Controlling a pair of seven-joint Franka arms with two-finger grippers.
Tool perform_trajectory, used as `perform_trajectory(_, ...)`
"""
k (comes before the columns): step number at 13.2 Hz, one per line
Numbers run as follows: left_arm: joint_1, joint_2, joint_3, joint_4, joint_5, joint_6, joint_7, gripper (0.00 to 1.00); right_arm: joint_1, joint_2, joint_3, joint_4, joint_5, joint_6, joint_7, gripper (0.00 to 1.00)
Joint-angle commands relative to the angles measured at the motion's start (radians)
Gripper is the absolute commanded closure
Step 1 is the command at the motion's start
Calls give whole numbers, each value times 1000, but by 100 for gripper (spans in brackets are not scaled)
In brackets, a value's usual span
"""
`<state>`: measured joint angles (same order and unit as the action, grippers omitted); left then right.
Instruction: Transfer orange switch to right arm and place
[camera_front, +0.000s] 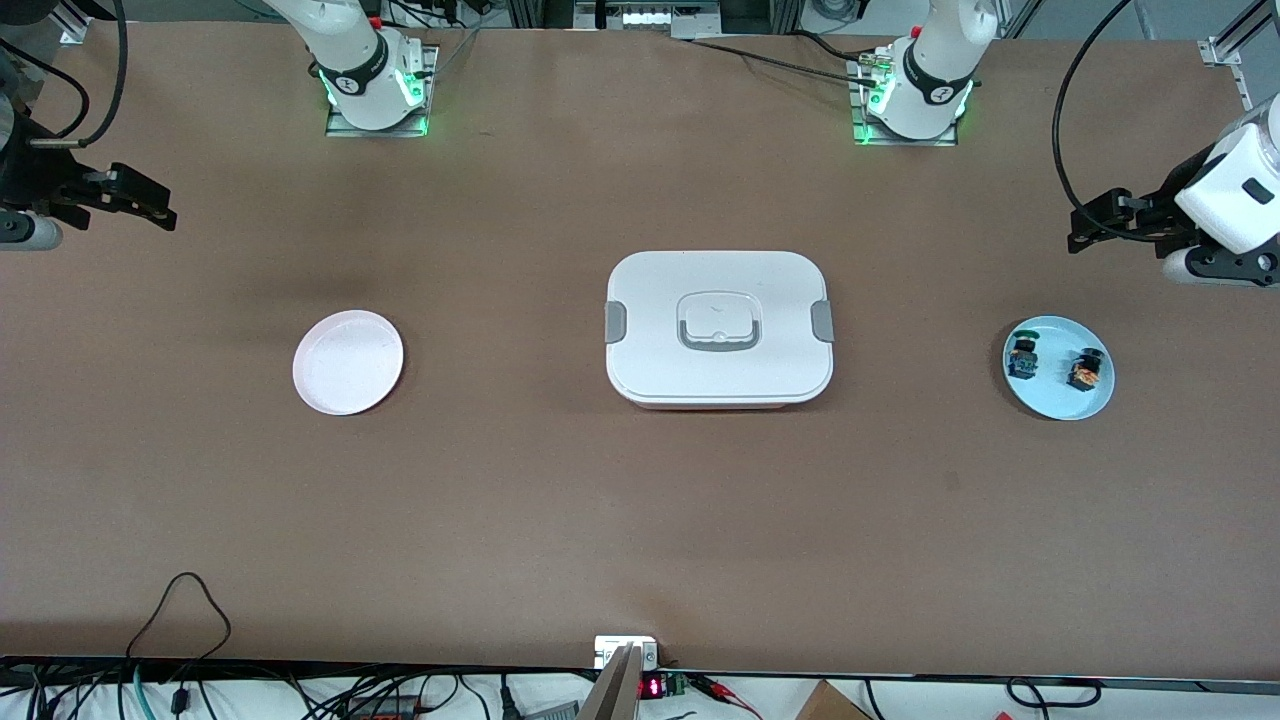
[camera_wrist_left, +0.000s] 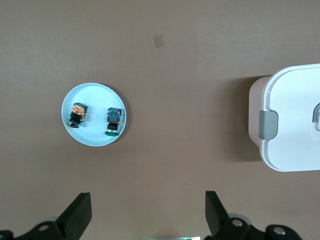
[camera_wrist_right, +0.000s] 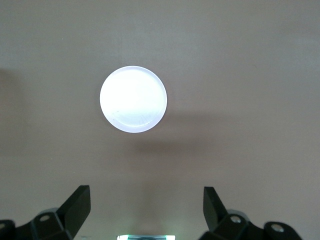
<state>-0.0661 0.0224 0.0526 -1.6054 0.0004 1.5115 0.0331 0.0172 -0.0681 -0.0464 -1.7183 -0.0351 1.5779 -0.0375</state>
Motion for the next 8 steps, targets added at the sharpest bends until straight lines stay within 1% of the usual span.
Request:
perform_trajectory(1, -6, 16, 0, 35, 20, -28, -1, 0, -6, 6, 2, 14, -9, 14, -1, 0)
perform_trajectory(3, -6, 16, 0, 35, 20, -39, 2, 0, -3, 21, 3, 42, -8, 14, -4, 0)
perform_trajectory(5, -6, 17, 0, 39, 18, -39, -2, 0, -2, 21, 5, 42, -8, 14, 4, 0)
perform_trajectory(8, -6, 50, 1, 81, 23, -42, -6, 0, -3, 22, 5, 42, -6, 13, -2, 0)
